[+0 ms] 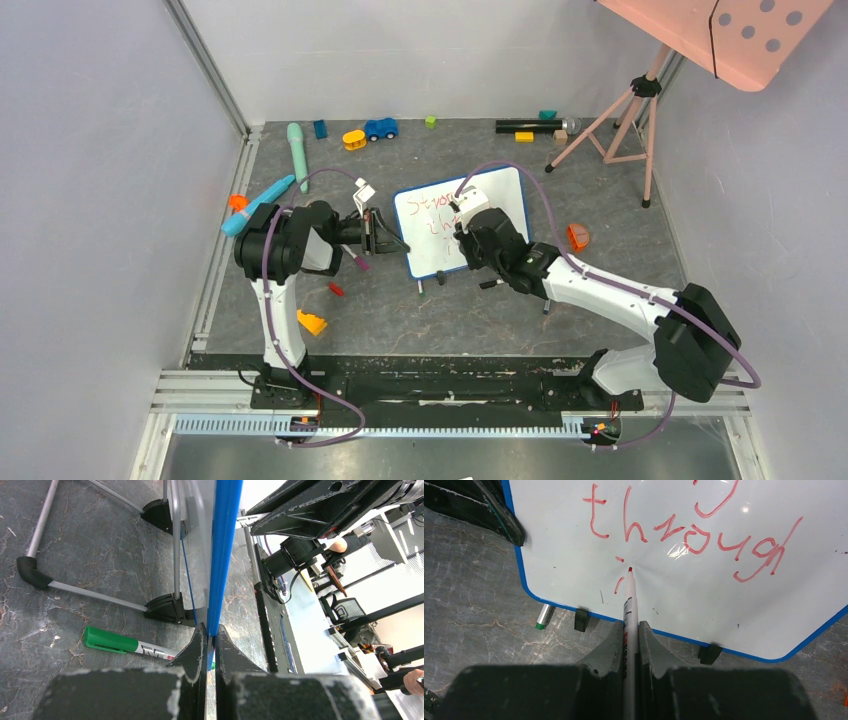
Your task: Write a sentence on the whiteboard
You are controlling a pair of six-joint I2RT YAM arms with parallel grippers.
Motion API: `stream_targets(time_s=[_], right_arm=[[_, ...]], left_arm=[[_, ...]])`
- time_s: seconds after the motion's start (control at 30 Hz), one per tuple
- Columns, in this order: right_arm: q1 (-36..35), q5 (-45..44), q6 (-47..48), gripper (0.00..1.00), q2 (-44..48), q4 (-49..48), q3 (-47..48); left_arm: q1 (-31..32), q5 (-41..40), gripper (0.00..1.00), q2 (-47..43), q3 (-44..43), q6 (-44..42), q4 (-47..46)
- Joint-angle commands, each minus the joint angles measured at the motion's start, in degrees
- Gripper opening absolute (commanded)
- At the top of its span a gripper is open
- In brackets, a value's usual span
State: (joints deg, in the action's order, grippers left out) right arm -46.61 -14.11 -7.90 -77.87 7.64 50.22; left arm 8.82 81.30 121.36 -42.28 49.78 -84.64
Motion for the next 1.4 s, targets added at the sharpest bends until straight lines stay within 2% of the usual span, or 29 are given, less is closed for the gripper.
stream_targets(time_s=[0.0, 0.43, 0.63, 1.07, 1.37], right_arm=[[0.6, -1.3, 0.7, 0.0, -0.5, -0.6, 2.1], [1.0, 0.8, 0.9, 0.0, -1.9, -1.9, 1.6], [1.2, -2.1, 0.3, 0.0, -2.6, -0.3, 2.4], [2.6, -4.2, 0.1, 0.0, -0.6, 1.0, 1.4], [2.8, -1.8, 0.4, 0.0, 2.2, -0.1, 1.4]], left_arm=[[0.9, 3.1, 0.02, -0.2, -0.2, 0.7, -4.6], [0.9, 3.0, 0.02, -0.3, -0.1, 0.6, -4.6], [0.9, 3.0, 0.02, -0.3, -0.2, 0.6, -4.6], [1.0, 3.0, 0.02, -0.1, -0.4, 0.8, -4.6], [0.9, 3.1, 0.02, 0.0, -0.4, 0.8, -4.6]])
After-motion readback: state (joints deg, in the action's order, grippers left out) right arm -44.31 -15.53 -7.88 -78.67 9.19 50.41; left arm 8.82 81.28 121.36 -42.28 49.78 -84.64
